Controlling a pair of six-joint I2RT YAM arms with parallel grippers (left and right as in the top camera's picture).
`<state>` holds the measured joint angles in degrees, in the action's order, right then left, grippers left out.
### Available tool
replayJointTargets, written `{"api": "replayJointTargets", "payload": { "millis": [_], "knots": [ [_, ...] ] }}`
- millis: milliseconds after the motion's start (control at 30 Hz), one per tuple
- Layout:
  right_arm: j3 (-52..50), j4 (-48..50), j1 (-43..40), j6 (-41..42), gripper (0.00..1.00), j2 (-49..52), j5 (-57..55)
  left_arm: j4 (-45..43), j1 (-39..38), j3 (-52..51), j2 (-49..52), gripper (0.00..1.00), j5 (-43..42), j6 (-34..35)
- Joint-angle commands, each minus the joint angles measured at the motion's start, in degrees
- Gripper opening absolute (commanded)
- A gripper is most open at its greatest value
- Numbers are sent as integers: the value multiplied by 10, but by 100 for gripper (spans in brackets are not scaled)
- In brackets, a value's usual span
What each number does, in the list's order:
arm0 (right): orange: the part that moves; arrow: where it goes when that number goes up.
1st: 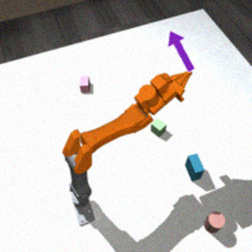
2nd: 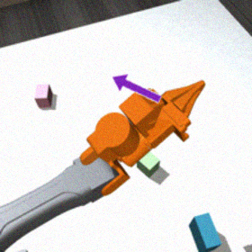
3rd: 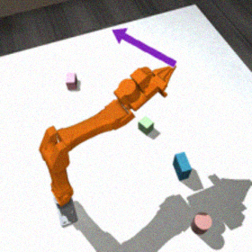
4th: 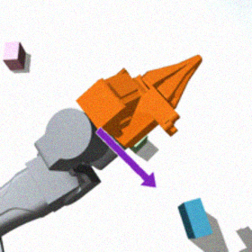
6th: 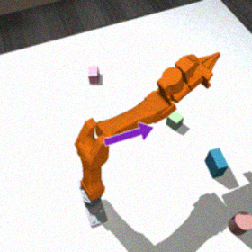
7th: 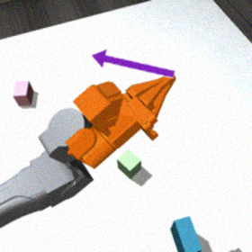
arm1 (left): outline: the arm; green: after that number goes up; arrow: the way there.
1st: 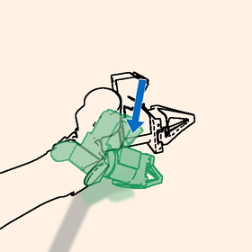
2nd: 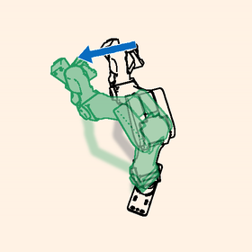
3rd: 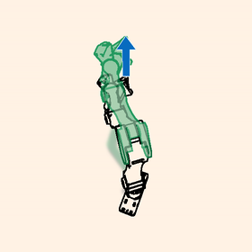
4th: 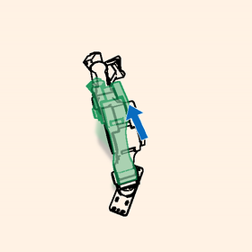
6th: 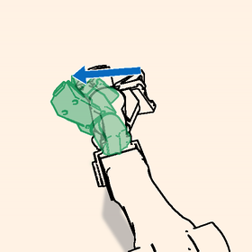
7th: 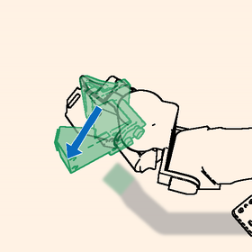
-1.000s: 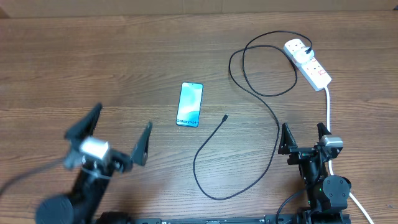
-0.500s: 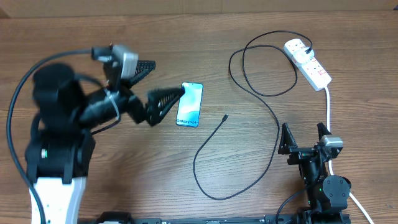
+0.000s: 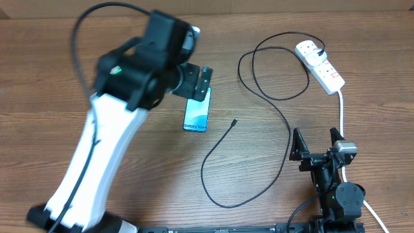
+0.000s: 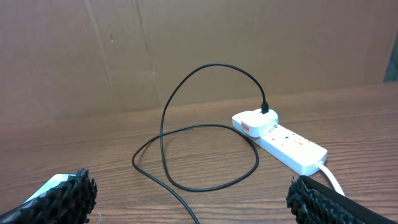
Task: Plug charger to phone and switch on socket
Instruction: 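Move the left gripper over the phone and lower it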
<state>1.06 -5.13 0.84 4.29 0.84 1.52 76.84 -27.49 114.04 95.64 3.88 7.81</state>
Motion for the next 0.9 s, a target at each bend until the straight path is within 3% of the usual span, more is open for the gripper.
{"api": "replayJointTargets", "payload": {
  "millis": [0,200,633,867],
  "knots": [
    [-6,3,3,2,100,-4,0,4,-7,12,45,100,10,15],
    [-6,4,3,2,100,-4,0,-2,12,12,118,100,-12,156],
    [-6,4,3,2,100,-4,0,-3,13,12,242,100,-5,144],
    [-6,4,3,2,100,-4,0,-12,13,12,304,100,-23,95]
  ]
}}
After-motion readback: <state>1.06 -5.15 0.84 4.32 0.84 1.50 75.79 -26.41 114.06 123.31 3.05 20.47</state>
